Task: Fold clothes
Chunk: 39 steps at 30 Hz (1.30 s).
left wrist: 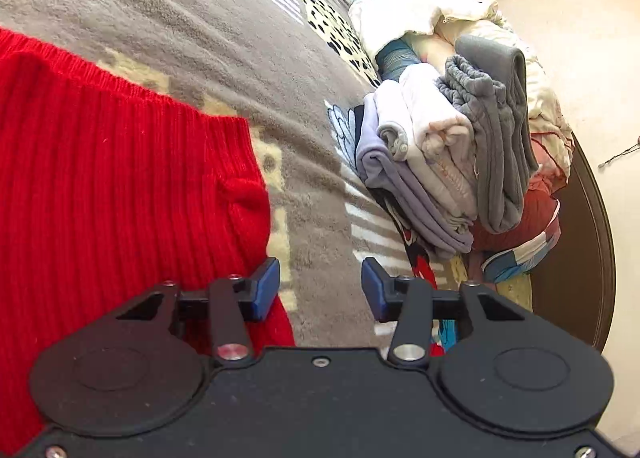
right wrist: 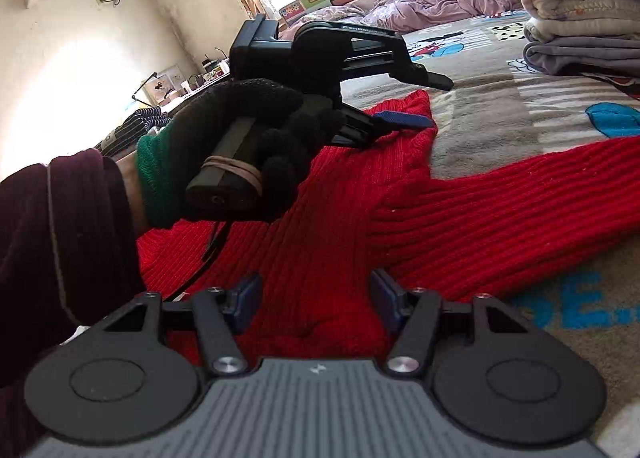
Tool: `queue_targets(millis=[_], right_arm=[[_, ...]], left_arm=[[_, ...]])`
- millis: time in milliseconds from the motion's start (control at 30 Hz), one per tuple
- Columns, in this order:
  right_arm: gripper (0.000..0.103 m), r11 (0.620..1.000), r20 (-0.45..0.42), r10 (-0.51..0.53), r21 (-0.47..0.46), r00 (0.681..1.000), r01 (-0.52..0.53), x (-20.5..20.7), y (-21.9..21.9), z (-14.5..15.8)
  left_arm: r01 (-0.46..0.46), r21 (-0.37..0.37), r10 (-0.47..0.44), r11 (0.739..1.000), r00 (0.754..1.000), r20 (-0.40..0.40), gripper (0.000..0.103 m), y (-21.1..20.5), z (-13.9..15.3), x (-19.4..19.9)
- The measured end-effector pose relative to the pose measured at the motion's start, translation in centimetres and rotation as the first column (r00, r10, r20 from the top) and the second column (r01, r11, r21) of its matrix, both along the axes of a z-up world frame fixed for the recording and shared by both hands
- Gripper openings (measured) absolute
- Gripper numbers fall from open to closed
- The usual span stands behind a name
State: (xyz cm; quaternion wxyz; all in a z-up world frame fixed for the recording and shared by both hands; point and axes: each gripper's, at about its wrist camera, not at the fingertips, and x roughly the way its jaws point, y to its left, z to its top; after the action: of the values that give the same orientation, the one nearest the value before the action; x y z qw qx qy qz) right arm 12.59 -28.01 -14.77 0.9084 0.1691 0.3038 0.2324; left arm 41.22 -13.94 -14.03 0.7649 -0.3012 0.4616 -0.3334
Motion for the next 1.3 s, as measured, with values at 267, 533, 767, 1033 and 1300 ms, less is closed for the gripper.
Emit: queue_targets(millis=[267,533,767,1033,1300], right_arm=[[0.065,0.999,0.013,0.01,-0.036,1.0,-0.01,-0.5,1.0,0.0],[0.066,0.999,0.025,0.015,-0.045,1.0,-0.014,-0.3,1.1,-0.2],[0.066,0.999,0.021,-0.005,0.037,1.0,0.004,-0.5,-0.2,0.1],[0.067,0.817,-0.133,-0.325,0.46,0.936,0.349,-2.6,-10.5,-1.0],[0.067,0.638,-0.209,-0.465,0.595,0.86,0.489,-6.5,-16.8,-3.1]], left_arm=[[-0.077,-0.064,0.075,0.995,0.997,-0.034,0.045,1.0,-0.6,4.6],[-0.132,-0.105,0.133,0.986,0.991,0.001,0.044,1.7,0.8,4.8],[-0.129,-0.155,0.144,0.979,0.985,0.094,0.056,6.6,4.9,-4.7],[-0.147,0.019,0.136,0.989,0.954,0.266,0.07,8.7,5.9,-18.9],[-0.17,0.173,0.106,0.97,0.938,0.33,0.067,5.4,3.4,-24.5]])
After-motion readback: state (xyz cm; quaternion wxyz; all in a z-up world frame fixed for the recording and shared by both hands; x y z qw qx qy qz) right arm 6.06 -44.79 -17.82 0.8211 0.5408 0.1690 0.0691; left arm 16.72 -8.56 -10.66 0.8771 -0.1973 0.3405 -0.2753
